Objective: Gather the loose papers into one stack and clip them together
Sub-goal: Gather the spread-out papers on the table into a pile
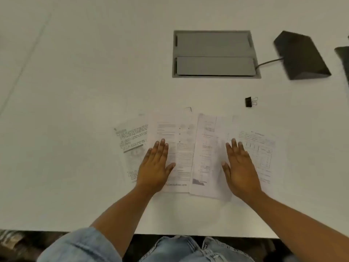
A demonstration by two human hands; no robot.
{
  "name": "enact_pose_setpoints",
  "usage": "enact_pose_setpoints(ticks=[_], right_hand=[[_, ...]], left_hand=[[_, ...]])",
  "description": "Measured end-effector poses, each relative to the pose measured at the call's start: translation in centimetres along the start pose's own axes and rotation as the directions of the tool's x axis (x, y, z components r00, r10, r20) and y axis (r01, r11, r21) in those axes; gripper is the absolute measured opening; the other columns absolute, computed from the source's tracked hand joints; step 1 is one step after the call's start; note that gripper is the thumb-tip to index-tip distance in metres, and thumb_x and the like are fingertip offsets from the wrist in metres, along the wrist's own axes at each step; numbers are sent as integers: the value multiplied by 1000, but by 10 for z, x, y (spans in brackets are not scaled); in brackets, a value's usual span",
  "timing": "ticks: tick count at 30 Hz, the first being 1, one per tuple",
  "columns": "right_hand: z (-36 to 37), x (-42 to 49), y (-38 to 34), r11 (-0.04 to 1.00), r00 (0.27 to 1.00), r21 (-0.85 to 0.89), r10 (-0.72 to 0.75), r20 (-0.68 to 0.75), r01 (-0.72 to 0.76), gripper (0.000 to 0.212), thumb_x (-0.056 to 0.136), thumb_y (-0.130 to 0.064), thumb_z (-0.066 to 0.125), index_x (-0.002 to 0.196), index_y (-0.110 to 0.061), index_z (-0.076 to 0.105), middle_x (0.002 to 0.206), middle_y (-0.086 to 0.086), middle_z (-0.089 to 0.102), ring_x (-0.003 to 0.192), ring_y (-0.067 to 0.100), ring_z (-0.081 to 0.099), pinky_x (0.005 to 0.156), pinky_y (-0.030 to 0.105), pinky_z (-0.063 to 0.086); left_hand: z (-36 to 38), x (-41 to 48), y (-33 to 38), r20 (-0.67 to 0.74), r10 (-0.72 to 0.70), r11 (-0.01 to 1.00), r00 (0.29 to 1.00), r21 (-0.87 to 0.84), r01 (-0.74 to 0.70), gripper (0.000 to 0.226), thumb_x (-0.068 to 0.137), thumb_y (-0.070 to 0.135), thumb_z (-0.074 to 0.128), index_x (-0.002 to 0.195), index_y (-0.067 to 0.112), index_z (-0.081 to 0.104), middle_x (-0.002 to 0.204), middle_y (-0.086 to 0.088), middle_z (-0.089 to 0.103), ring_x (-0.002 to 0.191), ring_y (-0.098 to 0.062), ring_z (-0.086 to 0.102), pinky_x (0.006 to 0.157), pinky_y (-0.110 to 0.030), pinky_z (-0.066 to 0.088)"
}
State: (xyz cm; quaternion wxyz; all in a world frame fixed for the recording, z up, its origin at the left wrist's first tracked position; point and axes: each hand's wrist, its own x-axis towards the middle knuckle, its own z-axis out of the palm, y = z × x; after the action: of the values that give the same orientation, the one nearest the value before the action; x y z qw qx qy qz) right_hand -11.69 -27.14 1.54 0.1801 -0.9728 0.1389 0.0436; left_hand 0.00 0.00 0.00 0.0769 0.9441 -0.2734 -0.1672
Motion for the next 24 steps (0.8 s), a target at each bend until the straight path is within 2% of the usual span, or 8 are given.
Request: enact_pose_setpoints(ticks=[4, 7, 10, 14, 16, 19, 21, 24], right_hand=[[15, -18, 7, 989, 985, -98, 121, 120, -110, 72, 97, -54, 15, 157, -15, 6, 165, 2, -3, 152, 22, -1, 122, 43, 10], [18, -17, 12, 980, 965, -141, 168, 201, -141, 81, 90, -61, 10, 157, -16, 1, 165, 1, -6, 152, 22, -5, 123, 42, 7], [12, -13, 11, 979, 954, -116, 193, 228, -171, 85, 89, -64, 16, 157, -16, 3, 166, 1, -4, 152, 20, -4, 123, 39, 5], [-2, -11, 11, 981, 961, -35, 195, 198, -192, 80, 95, -59, 32, 157, -16, 5, 166, 1, -3, 152, 19, -3, 123, 39, 8], [-7, -14, 13, 974, 957, -5, 222, 187, -225, 79, 96, -55, 38, 157, -17, 6, 166, 1, -3, 152, 19, -3, 123, 40, 8], [-11, -20, 19, 960, 943, -3, 275, 185, -280, 83, 93, -52, 46, 157, -17, 6, 166, 2, -3, 152, 22, -3, 123, 41, 9], [-11, -24, 24, 941, 913, -17, 332, 235, -338, 86, 91, -54, 49, 157, -18, 6, 166, 4, -4, 152, 25, -3, 123, 41, 10], [-9, -29, 29, 928, 874, -56, 366, 321, -368, 91, 89, -57, 48, 157, -21, 0, 166, 2, -7, 152, 27, -6, 122, 42, 10]], left_hand=[[12, 3, -4, -10, -27, 1000, 1000, 4, 27, 77, 96, 62, 10, 156, 17, -10, 165, 2, -14, 152, -15, -13, 123, -33, -6], [18, 4, -7, 12, 0, 999, 1000, 41, -1, 78, 96, 62, 11, 156, 16, -9, 165, 1, -12, 152, -15, -11, 123, -34, -4], [20, 2, -10, 20, 24, 997, 1000, 71, -25, 81, 94, 66, 4, 156, 15, -7, 165, 1, -10, 153, -18, -6, 123, -32, -8], [16, -1, 5, -27, 6, 1000, 1000, 30, -5, 80, 96, 66, 8, 157, 15, -3, 166, 0, -6, 153, -18, -4, 120, -32, -11], [7, -2, 28, -52, 13, 999, 999, -37, -15, 78, 97, 64, 13, 157, 16, 2, 166, -1, 0, 154, -18, -1, 124, -34, -3], [-9, -4, 77, -71, 1, 974, 997, -227, -17, 74, 96, 63, 23, 153, 15, 31, 159, -3, 36, 147, -21, 33, 121, -37, 22], [-15, -2, 110, 16, -51, 922, 999, -383, 54, 66, 97, 60, 32, 147, 18, 43, 147, -1, 52, 135, -20, 47, 114, -36, 34], [-16, 6, 149, 200, -122, 829, 972, -519, 210, 66, 97, 61, 33, 144, 17, 46, 140, -2, 57, 126, -20, 55, 106, -35, 43]])
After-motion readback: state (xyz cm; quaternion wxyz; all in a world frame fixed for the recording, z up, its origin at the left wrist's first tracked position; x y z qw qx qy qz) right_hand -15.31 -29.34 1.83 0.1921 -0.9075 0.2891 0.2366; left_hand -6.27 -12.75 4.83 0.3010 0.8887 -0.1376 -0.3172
